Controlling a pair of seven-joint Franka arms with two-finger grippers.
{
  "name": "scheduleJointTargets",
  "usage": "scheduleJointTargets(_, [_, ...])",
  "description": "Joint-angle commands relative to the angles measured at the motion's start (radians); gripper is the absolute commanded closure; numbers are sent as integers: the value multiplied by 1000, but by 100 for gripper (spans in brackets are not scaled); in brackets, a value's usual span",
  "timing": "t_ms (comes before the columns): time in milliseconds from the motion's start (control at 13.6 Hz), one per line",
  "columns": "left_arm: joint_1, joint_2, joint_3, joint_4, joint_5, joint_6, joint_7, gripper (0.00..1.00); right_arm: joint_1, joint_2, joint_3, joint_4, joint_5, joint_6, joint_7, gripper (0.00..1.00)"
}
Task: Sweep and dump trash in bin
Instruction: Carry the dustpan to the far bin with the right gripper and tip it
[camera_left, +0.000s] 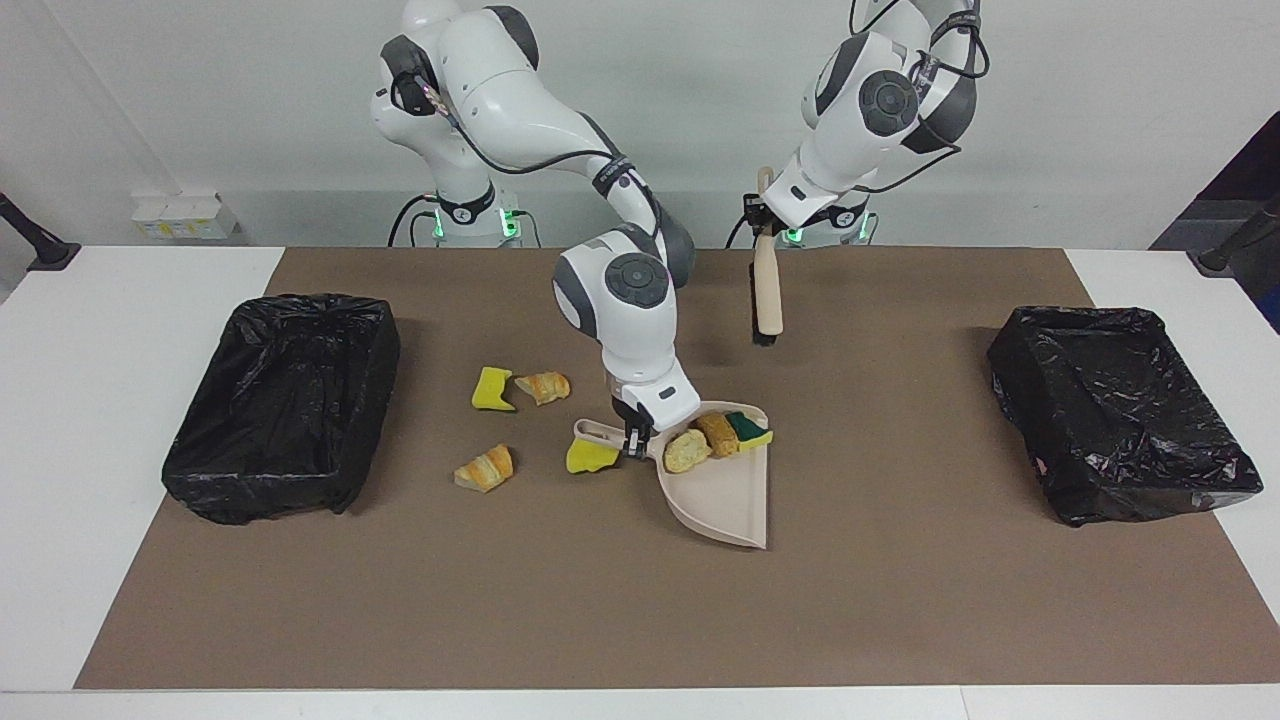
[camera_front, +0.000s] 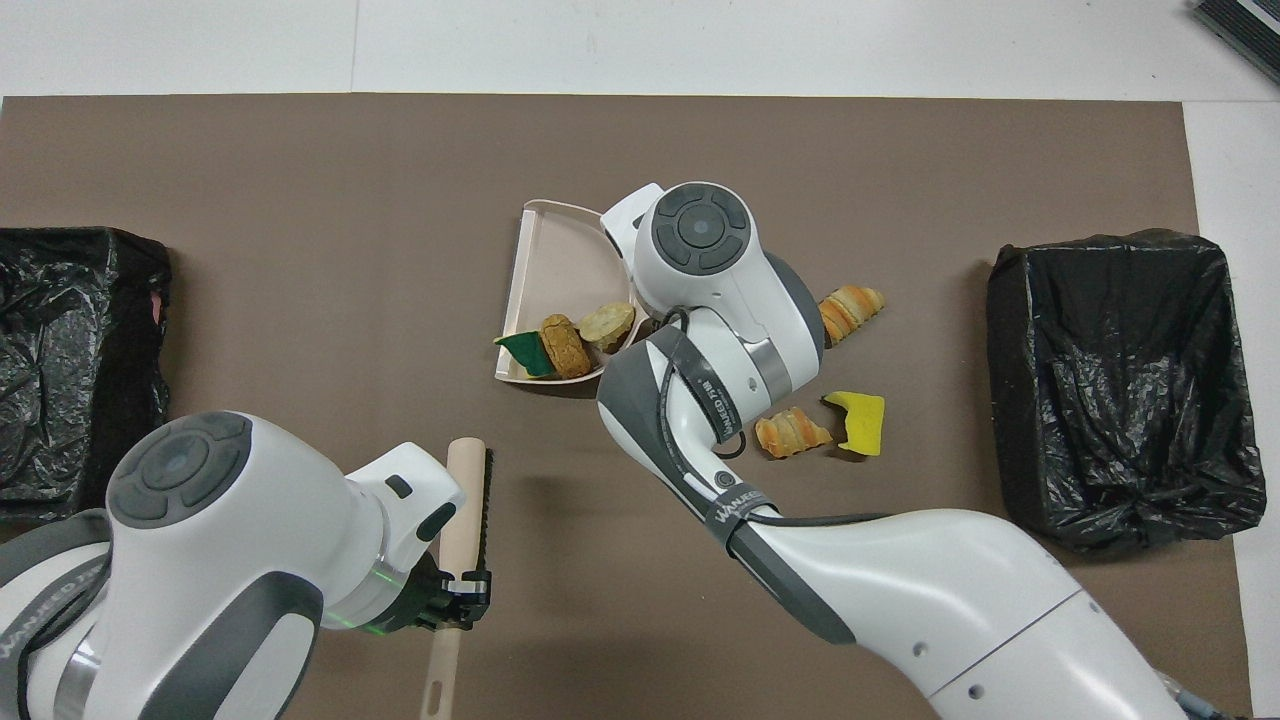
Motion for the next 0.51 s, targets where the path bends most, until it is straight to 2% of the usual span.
scheduleJointTargets(0, [-15, -74, -9, -97, 20, 86, -102, 100, -50, -155, 12, -83, -2, -103, -12, 100])
scheduleJointTargets(73, [-25, -102, -15, -143, 18, 147, -105, 100, -79, -247, 12, -161, -2, -115, -38, 100])
scheduleJointTargets(220, [-75, -91, -16, -175, 18, 270, -103, 100, -161, -396, 12, -304, -2, -118, -136, 100])
scheduleJointTargets(441, [-156, -13, -15, -206, 18, 428, -106, 100, -313, -514, 12, -406, -1, -132, -321, 100])
